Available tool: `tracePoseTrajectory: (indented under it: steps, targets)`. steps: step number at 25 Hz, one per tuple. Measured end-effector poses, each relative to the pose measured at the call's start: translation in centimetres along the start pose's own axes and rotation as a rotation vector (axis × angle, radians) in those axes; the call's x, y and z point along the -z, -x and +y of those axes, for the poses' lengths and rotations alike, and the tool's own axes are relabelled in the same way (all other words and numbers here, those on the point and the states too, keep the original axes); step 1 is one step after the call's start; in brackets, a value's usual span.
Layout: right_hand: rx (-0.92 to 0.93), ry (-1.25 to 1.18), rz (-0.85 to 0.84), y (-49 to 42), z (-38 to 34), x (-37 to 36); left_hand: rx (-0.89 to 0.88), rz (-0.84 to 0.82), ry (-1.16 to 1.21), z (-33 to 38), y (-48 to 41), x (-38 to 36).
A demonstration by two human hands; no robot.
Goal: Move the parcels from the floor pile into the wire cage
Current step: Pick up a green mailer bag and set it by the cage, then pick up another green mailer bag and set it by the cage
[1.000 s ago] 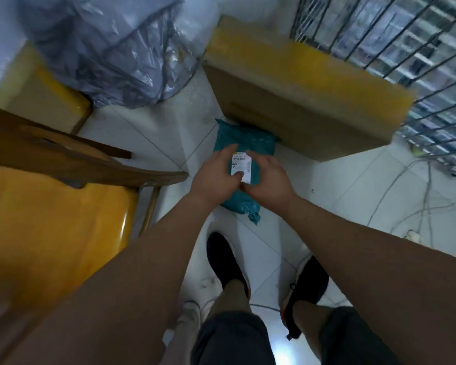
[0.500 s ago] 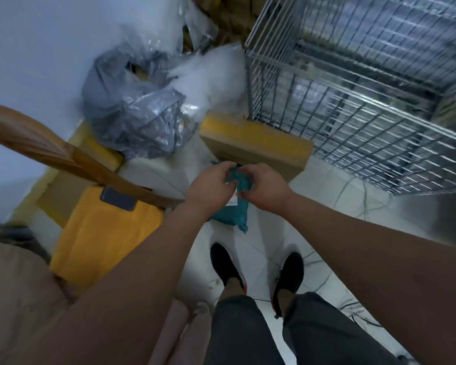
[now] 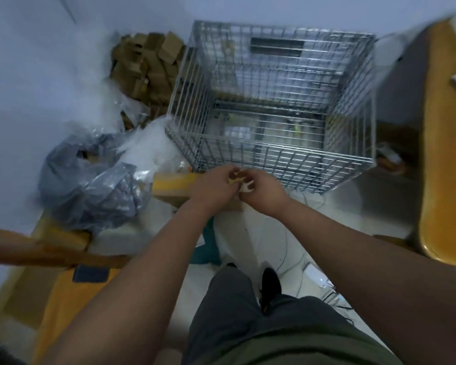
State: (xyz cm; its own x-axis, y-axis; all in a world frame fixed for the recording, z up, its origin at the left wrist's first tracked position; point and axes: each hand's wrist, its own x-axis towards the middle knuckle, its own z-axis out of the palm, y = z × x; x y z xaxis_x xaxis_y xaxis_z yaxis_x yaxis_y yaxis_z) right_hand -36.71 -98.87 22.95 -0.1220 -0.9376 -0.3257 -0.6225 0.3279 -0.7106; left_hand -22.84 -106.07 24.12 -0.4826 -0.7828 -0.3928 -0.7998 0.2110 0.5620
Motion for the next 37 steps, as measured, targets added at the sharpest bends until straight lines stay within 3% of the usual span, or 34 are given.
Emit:
tracePoseTrajectory:
  steps: [9, 17, 28, 32, 37]
  targets:
    - [-0.330, -0.093, 0.404, 1.9, 4.0, 9.0, -0.412, -0.202, -0.136, 11.8, -6.2, 0.4]
    - [-0.611, -0.261, 0.770, 11.7, 6.9, 11.9, -0.815, -0.418, -0.381, 22.9, -6.1, -4.6]
    - [-1.005, -0.372, 1.066, 34.4, 14.0, 11.6, -1.177, -0.768, -0.495, 36.4, 7.3, -21.7]
    - [-1.165, -0.425, 1.127, 42.7, 14.7, 9.8, -1.290, -0.878, -0.533, 39.6, 13.7, -27.6]
    - [-1.374, -0.574, 1.336, 50.4, 14.5, 5.5, -1.541, -1.034, -0.628, 42.0, 22.2, -33.3]
